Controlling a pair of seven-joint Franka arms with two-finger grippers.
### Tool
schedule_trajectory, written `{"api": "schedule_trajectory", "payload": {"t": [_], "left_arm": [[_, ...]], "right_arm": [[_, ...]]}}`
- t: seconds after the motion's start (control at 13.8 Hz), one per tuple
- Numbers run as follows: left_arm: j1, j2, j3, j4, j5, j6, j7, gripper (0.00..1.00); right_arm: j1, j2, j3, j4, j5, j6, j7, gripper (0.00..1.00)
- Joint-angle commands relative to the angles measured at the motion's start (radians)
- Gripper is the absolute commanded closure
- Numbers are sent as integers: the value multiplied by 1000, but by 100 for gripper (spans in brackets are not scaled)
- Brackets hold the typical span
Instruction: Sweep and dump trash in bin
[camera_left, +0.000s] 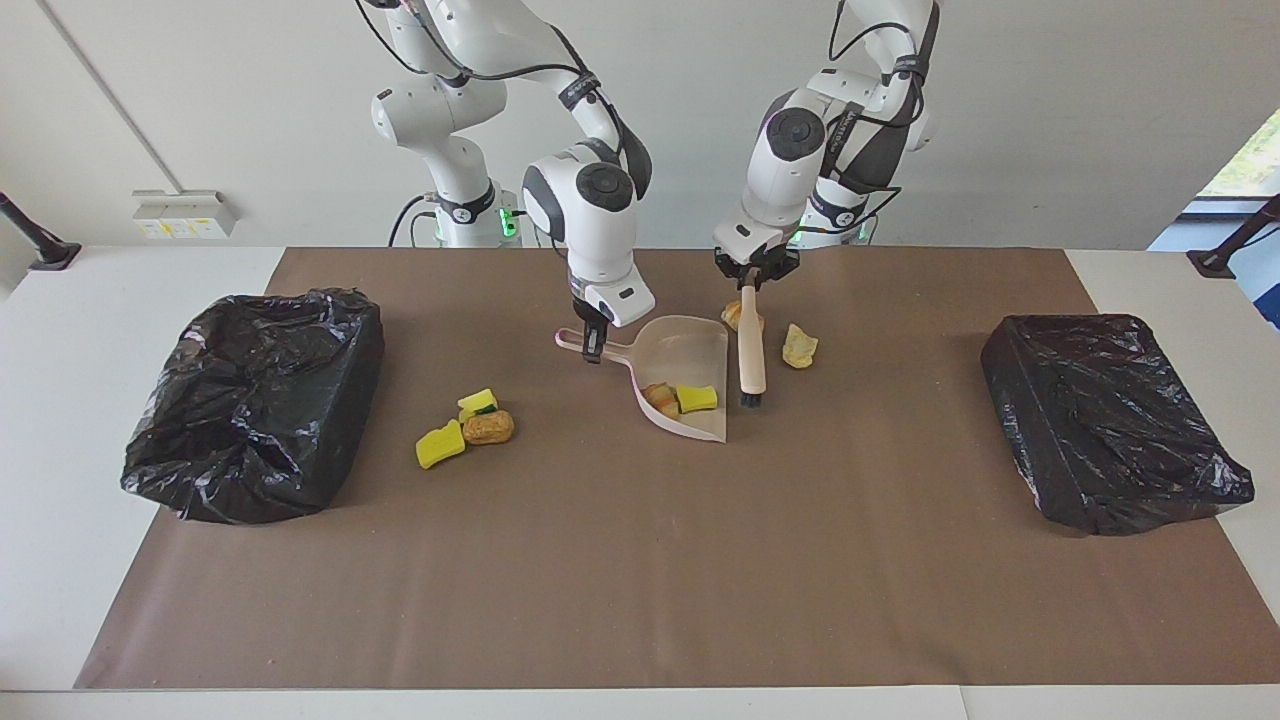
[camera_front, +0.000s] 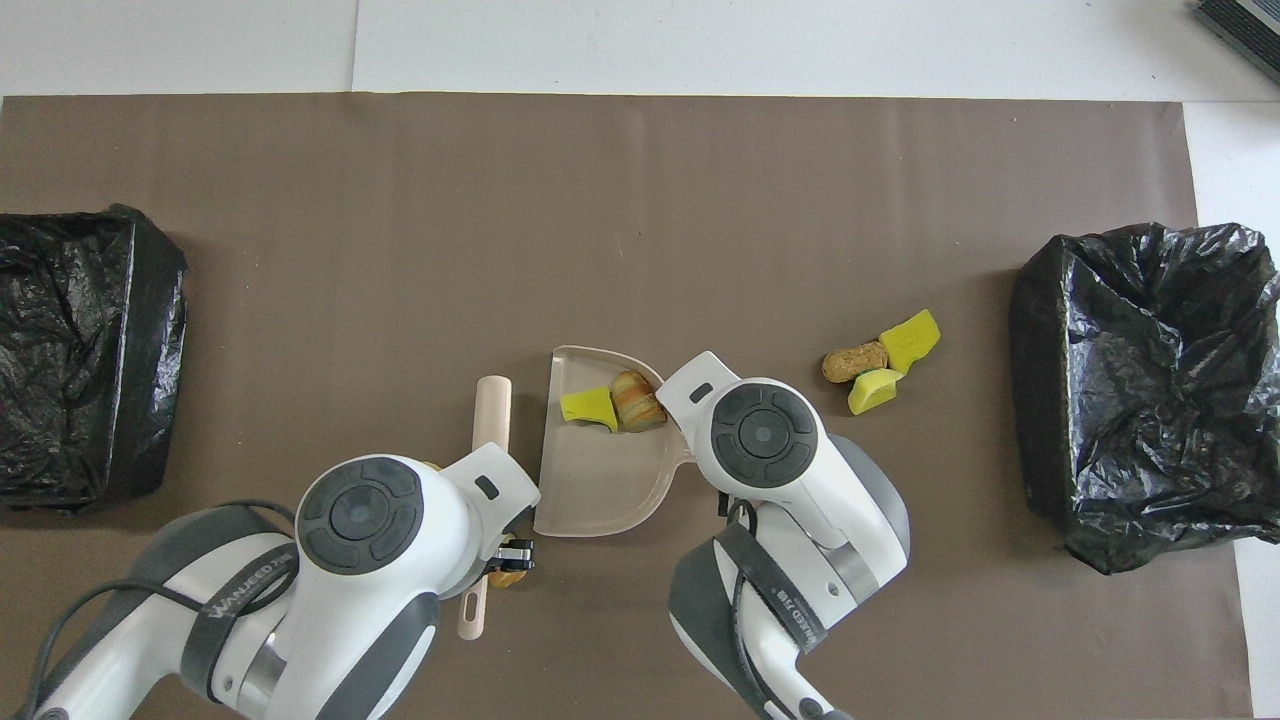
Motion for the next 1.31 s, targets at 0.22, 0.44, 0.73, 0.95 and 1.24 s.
{"api": "schedule_trajectory", "payload": {"t": [0.22, 0.44, 0.73, 0.95, 1.24], "left_arm": [[227, -114, -4, -125, 22, -38, -39, 100], [275, -165, -5, -203, 22, -3, -39, 100], [244, -168, -13, -245, 21, 9, -141, 100], [157, -119, -13, -237, -30, 92, -239, 100], [49, 31, -13, -151, -117, 235, -301, 100]], "right_arm": [[-73, -37, -1, -19, -19, -17, -188, 100], [-89, -42, 1, -31, -19, -1, -201, 100], [-99, -33, 1, -51, -17, 42, -264, 100], [-99, -33, 1, -51, -17, 43, -264, 100], [-98, -33, 1, -53, -17, 41, -264, 100]]}}
